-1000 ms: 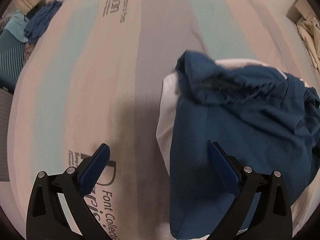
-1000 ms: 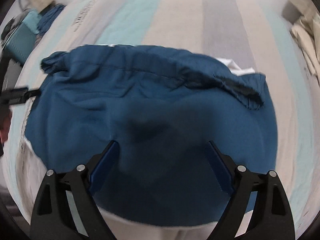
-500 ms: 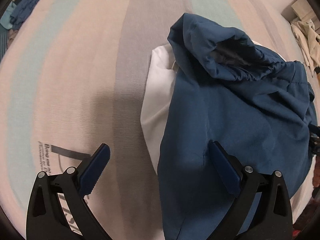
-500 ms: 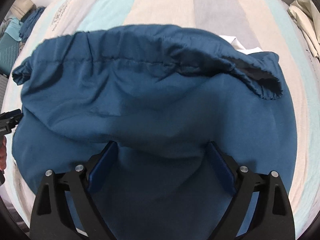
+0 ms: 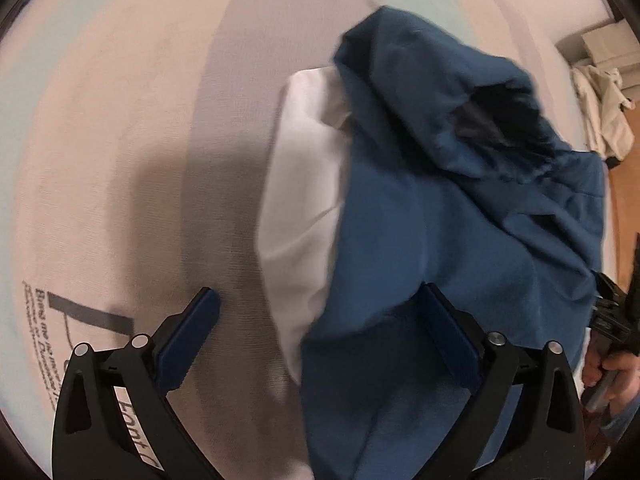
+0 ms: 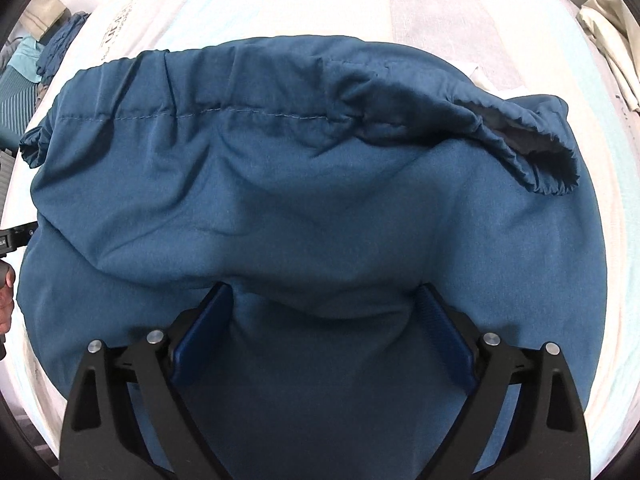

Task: Fold large clothes

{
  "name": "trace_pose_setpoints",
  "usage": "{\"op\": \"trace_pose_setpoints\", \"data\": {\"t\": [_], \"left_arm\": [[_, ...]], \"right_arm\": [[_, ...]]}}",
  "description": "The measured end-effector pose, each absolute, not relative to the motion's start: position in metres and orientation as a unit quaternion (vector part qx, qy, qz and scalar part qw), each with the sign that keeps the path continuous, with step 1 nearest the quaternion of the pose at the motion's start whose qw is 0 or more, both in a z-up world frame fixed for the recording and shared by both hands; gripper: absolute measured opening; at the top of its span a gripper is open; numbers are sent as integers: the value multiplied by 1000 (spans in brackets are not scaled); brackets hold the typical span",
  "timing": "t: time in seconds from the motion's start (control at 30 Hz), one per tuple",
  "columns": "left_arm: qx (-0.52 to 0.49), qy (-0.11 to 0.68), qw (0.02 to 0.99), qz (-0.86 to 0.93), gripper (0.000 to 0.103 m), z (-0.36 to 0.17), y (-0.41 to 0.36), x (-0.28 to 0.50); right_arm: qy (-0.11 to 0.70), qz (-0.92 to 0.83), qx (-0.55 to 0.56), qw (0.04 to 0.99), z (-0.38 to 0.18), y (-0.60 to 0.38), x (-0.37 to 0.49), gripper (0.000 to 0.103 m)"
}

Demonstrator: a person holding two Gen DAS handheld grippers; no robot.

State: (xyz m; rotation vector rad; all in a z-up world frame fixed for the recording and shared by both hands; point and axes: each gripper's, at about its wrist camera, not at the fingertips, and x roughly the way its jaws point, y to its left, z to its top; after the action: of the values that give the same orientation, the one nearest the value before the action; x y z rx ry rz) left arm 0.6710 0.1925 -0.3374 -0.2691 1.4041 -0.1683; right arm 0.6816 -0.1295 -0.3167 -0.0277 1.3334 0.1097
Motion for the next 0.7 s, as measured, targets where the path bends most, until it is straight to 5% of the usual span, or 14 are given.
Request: {"op": "trace_pose_setpoints", "data": {"t": [0.1, 0.2, 0.33, 0.53, 0.7], "left_arm": [[-128, 646, 744, -111, 71, -333, 190, 672], [-122, 655, 736, -120, 69, -332, 188, 674], [-142, 679, 714, -96, 83, -342, 192, 692], [-146, 684, 707, -106, 82, -345, 188, 693], [-136, 673, 712, -145, 54, -340, 173, 683]], "right_arm": [[620, 54, -11, 783, -317, -131, 683, 89], [622, 58, -12, 781, -316, -133, 685, 89], [623, 63, -14, 779, -315, -132, 685, 89], [623, 63, -16, 780, -315, -131, 683, 89], [623, 65, -17, 780, -315, -131, 683, 89]]}}
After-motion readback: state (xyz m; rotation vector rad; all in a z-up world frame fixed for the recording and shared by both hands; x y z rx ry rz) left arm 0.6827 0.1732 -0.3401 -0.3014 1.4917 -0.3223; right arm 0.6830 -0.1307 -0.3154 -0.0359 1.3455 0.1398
